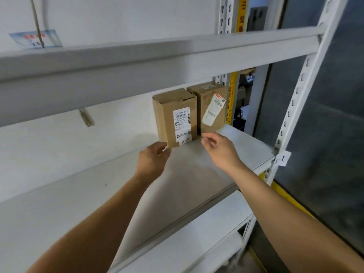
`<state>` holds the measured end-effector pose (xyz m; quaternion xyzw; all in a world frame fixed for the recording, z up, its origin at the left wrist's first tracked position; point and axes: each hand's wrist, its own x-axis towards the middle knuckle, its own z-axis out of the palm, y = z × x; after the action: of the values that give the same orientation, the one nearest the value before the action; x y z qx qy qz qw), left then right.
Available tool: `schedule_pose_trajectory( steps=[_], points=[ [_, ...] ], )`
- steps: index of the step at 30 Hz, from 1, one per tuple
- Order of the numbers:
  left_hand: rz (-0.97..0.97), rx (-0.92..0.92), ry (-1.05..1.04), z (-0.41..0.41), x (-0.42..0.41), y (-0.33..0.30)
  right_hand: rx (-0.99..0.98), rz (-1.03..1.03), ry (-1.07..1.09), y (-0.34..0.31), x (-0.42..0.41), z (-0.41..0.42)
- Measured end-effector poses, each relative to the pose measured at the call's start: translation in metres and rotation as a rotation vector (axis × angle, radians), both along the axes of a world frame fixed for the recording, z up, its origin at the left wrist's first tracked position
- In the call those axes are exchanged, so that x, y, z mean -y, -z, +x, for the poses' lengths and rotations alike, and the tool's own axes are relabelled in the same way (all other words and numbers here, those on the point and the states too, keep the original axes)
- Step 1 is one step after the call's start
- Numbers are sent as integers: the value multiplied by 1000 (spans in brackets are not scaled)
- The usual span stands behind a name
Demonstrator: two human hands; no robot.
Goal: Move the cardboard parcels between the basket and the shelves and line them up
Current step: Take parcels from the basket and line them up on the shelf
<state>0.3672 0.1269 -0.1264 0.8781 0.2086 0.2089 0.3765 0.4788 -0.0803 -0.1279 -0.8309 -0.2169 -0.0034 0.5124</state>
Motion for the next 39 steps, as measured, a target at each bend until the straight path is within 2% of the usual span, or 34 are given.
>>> schedule_pose_trajectory(
  steps=[9, 16, 21, 26, 34, 39],
  points=[
    [30, 70, 357, -82, 47, -9, 86, -106, 295, 5, 74, -168],
    [45, 83, 680, -139, 150, 5, 54, -264, 531, 15, 164, -291],
    [10, -56, 891, -173, 236, 32, -82, -301, 671, 33, 241, -359],
    [56, -176, 1081, -208, 342, 61, -158, -286, 810, 49, 331, -427],
    [65, -291, 1262, -264, 524, 100, -272, -257, 1073, 73, 495, -519],
    [38, -392, 1334, -283, 600, 118, -340, -242, 1213, 92, 555, -539]
  ],
)
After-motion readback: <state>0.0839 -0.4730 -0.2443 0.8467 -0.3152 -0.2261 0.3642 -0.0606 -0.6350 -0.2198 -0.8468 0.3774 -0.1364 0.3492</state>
